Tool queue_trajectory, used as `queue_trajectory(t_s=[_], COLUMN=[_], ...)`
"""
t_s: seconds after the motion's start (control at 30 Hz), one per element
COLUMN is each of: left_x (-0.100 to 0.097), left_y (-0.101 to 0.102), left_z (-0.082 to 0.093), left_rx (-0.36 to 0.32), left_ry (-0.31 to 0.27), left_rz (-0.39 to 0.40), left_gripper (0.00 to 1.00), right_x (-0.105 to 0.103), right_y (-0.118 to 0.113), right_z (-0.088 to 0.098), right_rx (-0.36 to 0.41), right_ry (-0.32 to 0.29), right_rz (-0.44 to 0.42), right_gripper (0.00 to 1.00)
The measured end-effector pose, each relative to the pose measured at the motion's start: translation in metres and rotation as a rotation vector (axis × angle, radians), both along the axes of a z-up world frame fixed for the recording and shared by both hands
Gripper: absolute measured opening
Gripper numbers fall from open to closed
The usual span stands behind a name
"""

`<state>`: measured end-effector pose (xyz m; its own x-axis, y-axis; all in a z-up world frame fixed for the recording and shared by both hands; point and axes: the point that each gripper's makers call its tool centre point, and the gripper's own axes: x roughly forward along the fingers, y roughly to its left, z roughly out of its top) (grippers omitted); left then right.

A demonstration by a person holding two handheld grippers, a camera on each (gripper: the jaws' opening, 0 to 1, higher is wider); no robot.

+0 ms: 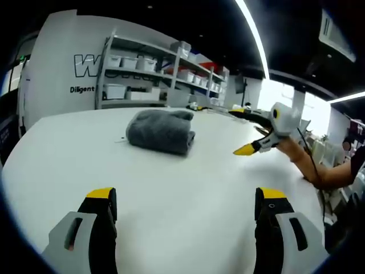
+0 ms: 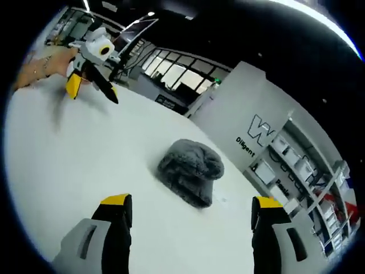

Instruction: Open the folded towel by lifting each exposed corner and separating the folded layers until the towel lies flat within the target outline without major curled edges

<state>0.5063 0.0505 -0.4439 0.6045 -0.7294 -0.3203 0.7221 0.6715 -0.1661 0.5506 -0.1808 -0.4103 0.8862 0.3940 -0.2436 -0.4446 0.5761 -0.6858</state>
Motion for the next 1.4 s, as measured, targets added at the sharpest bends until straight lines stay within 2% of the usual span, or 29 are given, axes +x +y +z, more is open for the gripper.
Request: queue_trajectory(t_s=[0.1, 0.13, 0.2, 0.37, 0.5, 0.67, 0.7, 0.97, 1.03, 1.1, 1.17, 1.4], left_x=[0.000, 0.000, 0.000, 0.001, 0.001, 0.000, 0.001, 0.003, 0.004, 0.003, 0.003, 0.001], left_y=[0.000, 0.001, 0.001, 0.001, 0.002, 0.001, 0.002, 0.006, 0.007, 0.007, 0.007, 0.007], left_z=[0.000, 0.000, 0.000, -0.004, -0.006, -0.004, -0.004, -0.006, -0.006, -0.005, -0.005, -0.005], left_rx=[0.000, -0.001, -0.002, 0.002, 0.005, 0.001, 0.003, 0.013, 0.013, 0.014, 0.017, 0.017], left_ry=[0.002, 0.003, 0.002, 0.015, 0.023, 0.017, 0.018, 0.028, 0.028, 0.026, 0.026, 0.028], left_rz=[0.000, 0.000, 0.000, 0.002, 0.004, 0.000, 0.000, 0.009, 0.008, 0.009, 0.008, 0.006], left_gripper=[0.99, 0.99, 0.99, 0.99, 0.99, 0.99, 0.99, 0.99, 0.99, 0.99, 0.98, 0.98], right_x=[0.002, 0.004, 0.006, 0.012, 0.017, 0.024, 0.027, 0.046, 0.061, 0.058, 0.067, 0.076], right_y=[0.001, 0.002, 0.002, 0.010, 0.015, 0.020, 0.022, 0.028, 0.028, 0.027, 0.028, 0.040], right_z=[0.005, 0.006, 0.008, 0.006, 0.003, -0.004, -0.007, -0.004, -0.005, -0.005, -0.011, -0.020], right_rx=[-0.040, -0.100, -0.153, -0.208, -0.246, -0.349, -0.356, -0.416, -0.424, -0.449, -0.481, -0.553], right_ry=[-0.054, -0.084, -0.121, -0.147, -0.156, -0.166, -0.151, -0.167, -0.164, -0.167, -0.149, -0.166], right_rz=[-0.015, -0.018, -0.033, -0.015, 0.004, 0.033, 0.039, 0.054, 0.059, 0.049, 0.064, 0.093], right_gripper=[0.86, 0.85, 0.84, 0.83, 0.81, 0.79, 0.79, 0.76, 0.74, 0.74, 0.70, 0.55])
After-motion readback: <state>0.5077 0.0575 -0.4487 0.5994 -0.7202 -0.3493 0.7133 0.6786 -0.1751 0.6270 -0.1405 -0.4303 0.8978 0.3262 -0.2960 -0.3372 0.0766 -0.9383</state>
